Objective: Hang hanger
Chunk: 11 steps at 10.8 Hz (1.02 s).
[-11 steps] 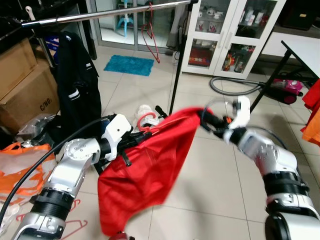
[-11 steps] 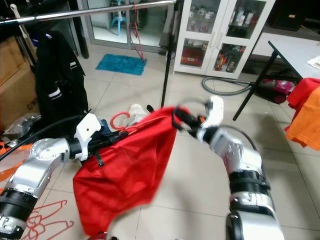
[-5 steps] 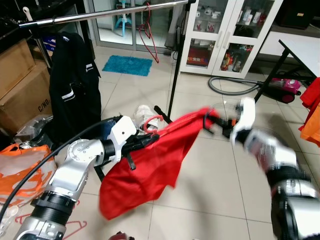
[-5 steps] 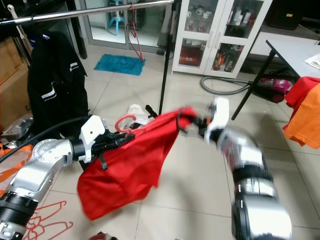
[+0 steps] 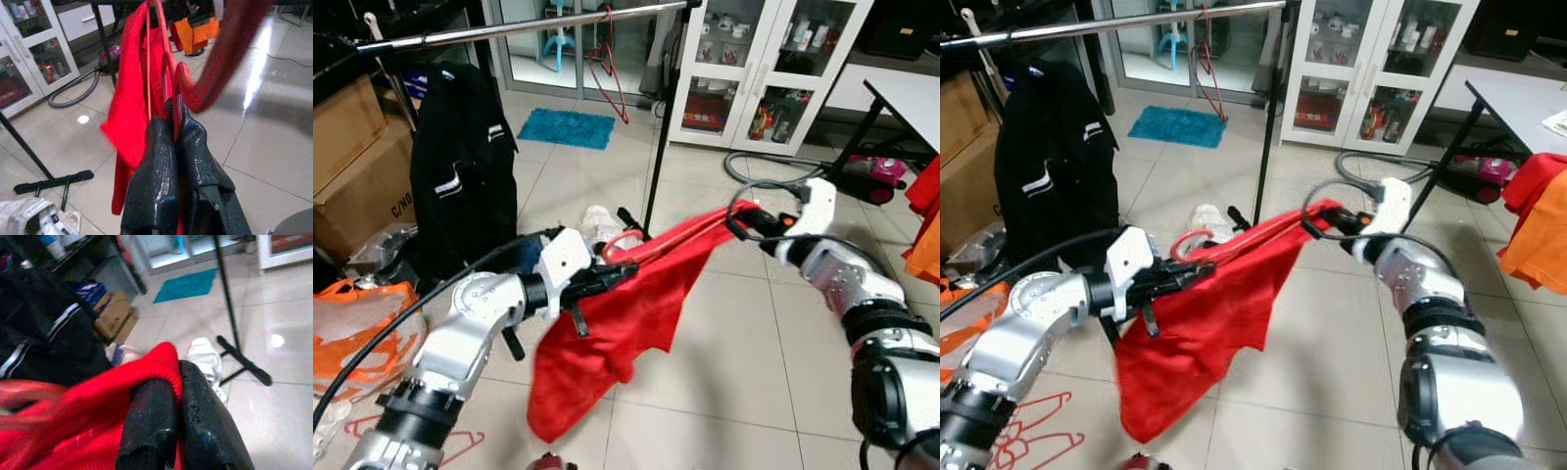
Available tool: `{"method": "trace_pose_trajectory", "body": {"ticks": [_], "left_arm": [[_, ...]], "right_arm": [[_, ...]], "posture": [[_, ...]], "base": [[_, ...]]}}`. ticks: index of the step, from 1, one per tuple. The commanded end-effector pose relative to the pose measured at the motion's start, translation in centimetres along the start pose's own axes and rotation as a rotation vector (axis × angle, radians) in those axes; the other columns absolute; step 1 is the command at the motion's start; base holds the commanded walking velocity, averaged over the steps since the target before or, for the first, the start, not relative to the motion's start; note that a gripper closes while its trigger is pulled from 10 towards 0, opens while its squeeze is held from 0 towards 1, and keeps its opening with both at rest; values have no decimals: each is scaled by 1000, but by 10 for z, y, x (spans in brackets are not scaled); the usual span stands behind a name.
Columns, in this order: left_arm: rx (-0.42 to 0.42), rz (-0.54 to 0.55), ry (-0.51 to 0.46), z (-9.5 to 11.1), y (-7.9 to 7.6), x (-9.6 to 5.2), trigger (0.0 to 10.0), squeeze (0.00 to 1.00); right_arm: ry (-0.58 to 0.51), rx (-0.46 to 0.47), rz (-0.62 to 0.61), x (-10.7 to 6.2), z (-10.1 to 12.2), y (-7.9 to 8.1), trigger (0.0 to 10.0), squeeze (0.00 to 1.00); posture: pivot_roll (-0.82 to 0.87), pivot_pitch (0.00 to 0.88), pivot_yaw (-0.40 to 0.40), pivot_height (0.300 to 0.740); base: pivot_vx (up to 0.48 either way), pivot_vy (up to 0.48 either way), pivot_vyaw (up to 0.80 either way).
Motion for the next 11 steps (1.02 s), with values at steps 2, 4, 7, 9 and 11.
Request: {"method": "trace_pose_trajectory", "body": {"ticks": [2,4,7,9,11], "left_arm": [[-80,-6,174,-42,-5,-32,10000,0],[-94,-41,135,-35,-14,-29,10000,0],[-138,248,-118,13,32,-14,10000,0],[-283,541,-312,40,73,-5,10000,0],[-523,594,-485,56,74,13,10000,0]], "right_arm": [[-352,-37,-387,-57,97,-76,0,0],[-311,1,-420,-59,79,-84,0,0],[-132,31,-283,-31,13,-57,0,0],[-7,35,-62,-4,-41,-3,0,0],[104,-26,149,4,-90,52,0,0]], "posture": [[28,0,-53,740],[27,0,-51,740],[30,0,-52,740],[22,0,-46,740],[9,0,-43,740]], "base": [[0,0,0],[0,0,0],[0,0,0],[0,0,0],[0,0,0]]}}
Point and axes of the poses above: a point about 5 cm out from each wrist's last joint towards the gripper, its own x axis pointing out of the wrist towards the gripper, its own z axis along the axis of the wrist's last joint, y = z × x, the point moved 4 cm from there along x, pointing out of the wrist towards the gripper, and after that the axes turned 3 degrees about -x, right-handed, at the moved point
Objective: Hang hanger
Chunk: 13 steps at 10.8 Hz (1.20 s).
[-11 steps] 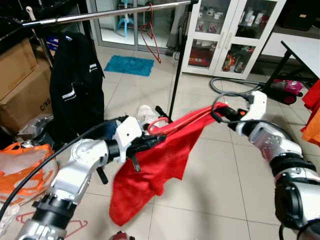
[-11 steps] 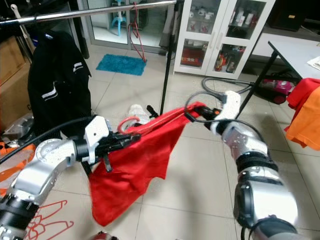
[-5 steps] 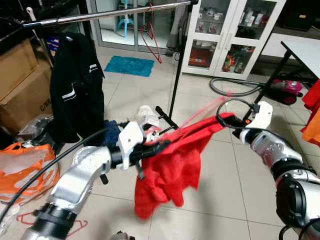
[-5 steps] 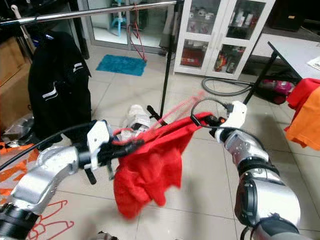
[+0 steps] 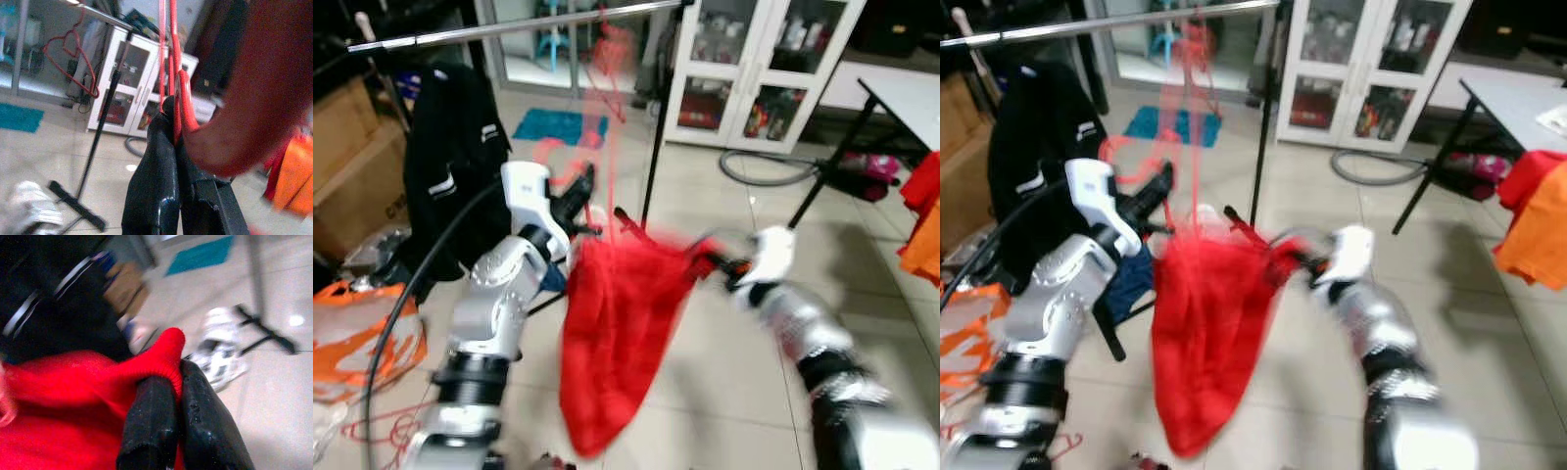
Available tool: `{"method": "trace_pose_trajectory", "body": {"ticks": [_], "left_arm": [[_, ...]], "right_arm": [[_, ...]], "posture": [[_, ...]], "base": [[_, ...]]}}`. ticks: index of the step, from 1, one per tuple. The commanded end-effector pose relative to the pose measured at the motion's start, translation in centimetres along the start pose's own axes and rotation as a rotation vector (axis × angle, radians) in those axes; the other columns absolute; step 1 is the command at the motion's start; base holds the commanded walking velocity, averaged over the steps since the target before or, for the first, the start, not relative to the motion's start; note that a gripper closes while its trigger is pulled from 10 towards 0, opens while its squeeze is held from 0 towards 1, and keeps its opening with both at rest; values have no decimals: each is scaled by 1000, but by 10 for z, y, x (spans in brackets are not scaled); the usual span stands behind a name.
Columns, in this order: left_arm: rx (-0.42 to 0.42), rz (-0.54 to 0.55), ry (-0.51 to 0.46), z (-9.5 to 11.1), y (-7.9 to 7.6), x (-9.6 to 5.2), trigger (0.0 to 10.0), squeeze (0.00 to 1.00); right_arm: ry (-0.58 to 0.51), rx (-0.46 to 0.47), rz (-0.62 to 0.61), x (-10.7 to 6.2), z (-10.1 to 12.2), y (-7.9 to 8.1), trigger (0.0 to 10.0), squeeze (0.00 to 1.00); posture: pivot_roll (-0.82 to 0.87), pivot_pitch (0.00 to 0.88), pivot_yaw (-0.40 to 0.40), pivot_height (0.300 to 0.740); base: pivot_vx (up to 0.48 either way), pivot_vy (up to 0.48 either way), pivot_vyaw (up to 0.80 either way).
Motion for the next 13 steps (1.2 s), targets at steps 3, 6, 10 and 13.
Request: {"method": "trace_pose_trajectory", "body": {"ticks": [3,6,10,13], "left_arm": [[-111,-275,43,-10,-71,12,10000,0],[233,161,96,-14,20,7,10000,0],[428,351,242,-42,79,-50,10000,0],[406,314,328,-86,58,-100,10000,0]], "right_arm": [[47,8,37,5,-16,16,0,0],[-86,-97,-337,-16,11,-38,0,0],[-183,-243,-731,-76,5,-92,0,0],[-216,-332,-742,-104,-20,-79,0,0]], "posture": [[7,0,-41,740],[6,0,-38,740],[23,0,-19,740],[47,0,-2,740]], "base": [[0,0,0],[0,0,0],[0,0,0],[0,0,0]]}}
Point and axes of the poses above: a point about 5 cm out from each wrist's last joint towards the gripper, its own x axis pointing out of the wrist towards the gripper, its own z axis along the axis of the wrist's last joint, y = z × x, the point moved 4 cm from there along x, pointing out of the wrist towards the gripper, and after that the axes turned 3 degrees about -x, right-handed, at the moved point
